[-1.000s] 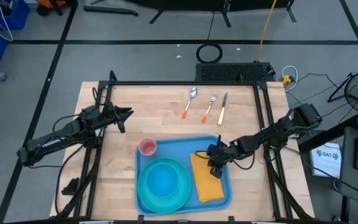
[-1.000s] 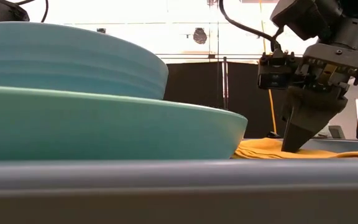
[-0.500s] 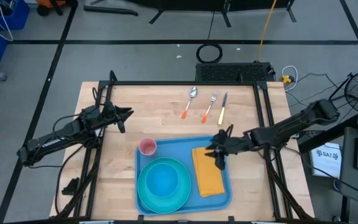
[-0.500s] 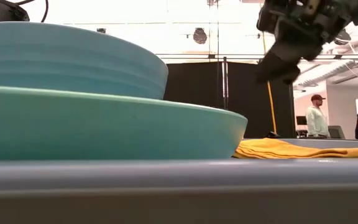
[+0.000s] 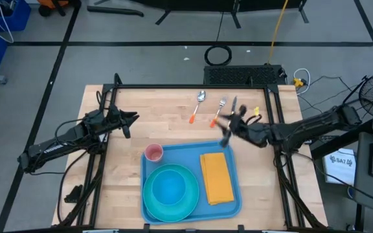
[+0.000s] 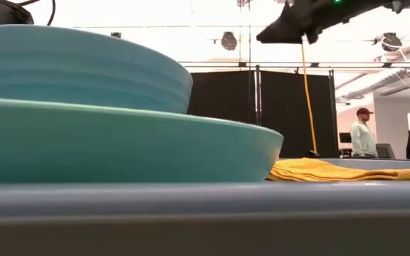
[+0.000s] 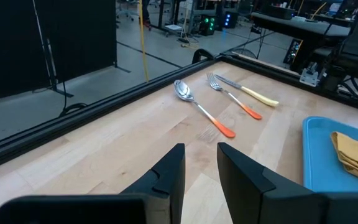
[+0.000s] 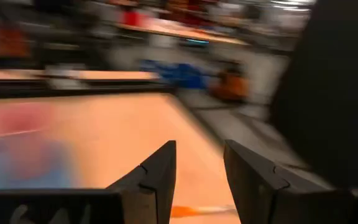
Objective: Set up tray
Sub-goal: Put the yellow knife on top of the yellow napkin on the blue tray
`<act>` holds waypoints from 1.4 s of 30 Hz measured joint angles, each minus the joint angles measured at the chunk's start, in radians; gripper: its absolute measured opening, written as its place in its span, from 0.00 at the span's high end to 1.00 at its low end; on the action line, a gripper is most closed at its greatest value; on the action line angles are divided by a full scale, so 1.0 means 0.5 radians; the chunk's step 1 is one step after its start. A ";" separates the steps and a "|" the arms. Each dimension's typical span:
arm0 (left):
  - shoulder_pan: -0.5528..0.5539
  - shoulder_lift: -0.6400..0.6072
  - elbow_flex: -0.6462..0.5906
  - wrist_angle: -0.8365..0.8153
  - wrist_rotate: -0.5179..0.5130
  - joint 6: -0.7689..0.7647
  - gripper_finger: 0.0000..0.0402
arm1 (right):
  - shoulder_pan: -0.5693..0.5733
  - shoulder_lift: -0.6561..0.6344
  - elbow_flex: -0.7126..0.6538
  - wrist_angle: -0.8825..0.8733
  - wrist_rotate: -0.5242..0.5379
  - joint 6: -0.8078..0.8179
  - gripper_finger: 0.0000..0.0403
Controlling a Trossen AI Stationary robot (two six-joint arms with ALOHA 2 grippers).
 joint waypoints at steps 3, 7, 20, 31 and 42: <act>0.000 0.000 0.000 0.000 0.000 0.000 0.76 | -0.175 -0.003 0.168 -0.342 0.374 -0.006 0.69; 0.000 0.000 0.000 0.000 0.000 0.000 0.76 | -0.456 0.036 0.682 -1.346 0.461 0.314 0.70; 0.000 0.000 0.000 0.000 0.000 0.000 0.76 | -1.484 0.474 1.076 -2.628 -0.806 0.953 0.69; -0.002 0.000 0.000 0.000 0.000 0.000 0.76 | -1.512 0.931 0.878 -2.531 -1.254 0.998 0.54; -0.001 0.000 0.000 0.000 0.000 0.000 0.76 | -1.553 0.955 0.719 -2.091 -1.194 1.355 0.50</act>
